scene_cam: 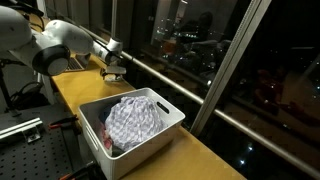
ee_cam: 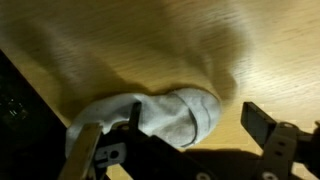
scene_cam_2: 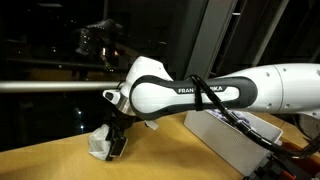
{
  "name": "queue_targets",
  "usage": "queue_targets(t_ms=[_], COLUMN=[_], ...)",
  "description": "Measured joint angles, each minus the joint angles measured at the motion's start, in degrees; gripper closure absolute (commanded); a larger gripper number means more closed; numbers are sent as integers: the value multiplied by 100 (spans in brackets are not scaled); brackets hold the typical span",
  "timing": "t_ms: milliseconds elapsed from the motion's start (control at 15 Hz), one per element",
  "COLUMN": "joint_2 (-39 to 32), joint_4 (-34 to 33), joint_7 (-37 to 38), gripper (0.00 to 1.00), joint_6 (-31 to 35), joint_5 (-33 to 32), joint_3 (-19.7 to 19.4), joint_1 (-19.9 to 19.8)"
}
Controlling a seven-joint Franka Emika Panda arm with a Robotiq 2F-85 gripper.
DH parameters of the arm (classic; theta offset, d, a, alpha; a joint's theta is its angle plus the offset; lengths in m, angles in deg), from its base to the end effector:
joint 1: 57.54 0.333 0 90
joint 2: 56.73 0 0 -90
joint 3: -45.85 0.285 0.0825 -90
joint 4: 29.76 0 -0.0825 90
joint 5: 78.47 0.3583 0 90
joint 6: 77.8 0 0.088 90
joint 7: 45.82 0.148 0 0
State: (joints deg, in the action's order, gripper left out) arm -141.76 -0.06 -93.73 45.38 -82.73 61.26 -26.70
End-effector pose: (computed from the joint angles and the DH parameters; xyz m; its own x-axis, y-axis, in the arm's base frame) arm 0.6094 0.4599 0.0776 0.1536 0.9557 0.2509 0.9879 -0.1538 -0.0188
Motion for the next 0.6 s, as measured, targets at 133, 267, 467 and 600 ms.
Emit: queue_targets(t_ms=[133, 267, 467, 600], joint_2=[0, 0, 0, 1], joint_4=[7, 7, 6, 5], joint_7=[-24, -39, -71, -97], gripper=[0, 0, 18, 30], joint_6=[0, 0, 0, 0], joint_5=[19, 32, 47, 53], joint_3=[0, 0, 0, 0], joint_1=[-1, -2, -12, -22])
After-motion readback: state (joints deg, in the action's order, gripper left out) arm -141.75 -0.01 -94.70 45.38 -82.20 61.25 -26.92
